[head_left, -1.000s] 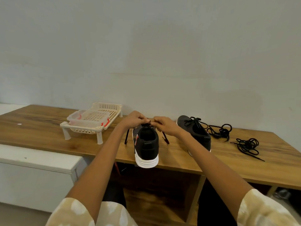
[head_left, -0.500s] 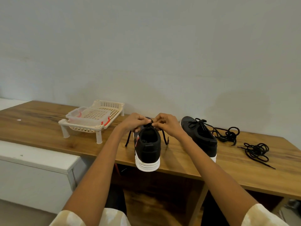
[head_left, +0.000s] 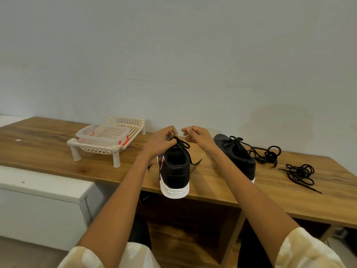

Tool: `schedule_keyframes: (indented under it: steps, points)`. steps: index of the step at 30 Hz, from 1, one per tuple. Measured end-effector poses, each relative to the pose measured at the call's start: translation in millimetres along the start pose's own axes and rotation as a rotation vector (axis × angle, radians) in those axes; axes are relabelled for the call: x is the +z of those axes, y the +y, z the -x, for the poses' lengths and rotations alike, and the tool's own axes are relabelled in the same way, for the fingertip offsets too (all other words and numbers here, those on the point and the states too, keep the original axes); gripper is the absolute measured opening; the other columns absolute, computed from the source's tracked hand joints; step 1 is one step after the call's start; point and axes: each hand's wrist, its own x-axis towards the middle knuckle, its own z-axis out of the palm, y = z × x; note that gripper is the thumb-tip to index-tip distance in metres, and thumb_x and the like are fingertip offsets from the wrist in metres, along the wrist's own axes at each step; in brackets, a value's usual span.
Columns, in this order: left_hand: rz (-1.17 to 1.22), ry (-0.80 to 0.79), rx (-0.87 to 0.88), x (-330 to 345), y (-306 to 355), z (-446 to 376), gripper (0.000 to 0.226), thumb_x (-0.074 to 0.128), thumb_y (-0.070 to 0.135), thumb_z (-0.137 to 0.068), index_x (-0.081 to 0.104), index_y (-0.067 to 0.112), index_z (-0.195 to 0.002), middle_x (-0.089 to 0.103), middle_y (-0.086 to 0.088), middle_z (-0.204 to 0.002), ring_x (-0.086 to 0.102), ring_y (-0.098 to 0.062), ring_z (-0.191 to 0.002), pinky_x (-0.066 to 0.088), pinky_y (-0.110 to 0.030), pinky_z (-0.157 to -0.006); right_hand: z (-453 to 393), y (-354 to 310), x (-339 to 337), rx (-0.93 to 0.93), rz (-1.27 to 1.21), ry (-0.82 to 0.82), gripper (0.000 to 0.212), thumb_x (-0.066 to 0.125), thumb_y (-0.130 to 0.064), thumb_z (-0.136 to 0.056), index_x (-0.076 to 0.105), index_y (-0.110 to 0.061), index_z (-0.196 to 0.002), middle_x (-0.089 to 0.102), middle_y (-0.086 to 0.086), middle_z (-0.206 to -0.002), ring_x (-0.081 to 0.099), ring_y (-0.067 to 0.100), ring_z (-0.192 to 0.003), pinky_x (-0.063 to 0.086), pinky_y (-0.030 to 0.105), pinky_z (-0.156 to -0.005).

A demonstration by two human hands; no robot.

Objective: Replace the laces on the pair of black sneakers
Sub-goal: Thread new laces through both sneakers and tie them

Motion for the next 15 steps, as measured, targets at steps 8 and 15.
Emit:
schedule_keyframes:
  steps: [8,15]
  points:
    - [0.161,0.121,-0.061,4,1,2,0.008,0.063,0.005,-0.079,0.065,0.012,-0.084,0.064,0.003,-0.081,0.060,-0.013,-0.082,0.049,-0.031,-0.078,-1,-8,-1,0.075,0.050,-0.221,0.017,0.064,-0.014,-0.090,0.067,-0.005,-0.103,0.066,0.006,-0.082,0.064,0.005,-0.070,0.051,0.013,-0.065]
    - [0.271,-0.127,-0.239,-7,-2,-1,0.015,0.059,0.012,-0.092,0.071,0.017,-0.101,0.057,-0.011,-0.061,0.046,-0.012,-0.047,0.040,-0.020,-0.049,0,-4,11,0.126,-0.064,0.084,0.009,0.058,-0.018,-0.095,0.056,-0.010,-0.099,0.066,0.006,-0.080,0.065,0.012,-0.054,0.056,0.025,-0.056]
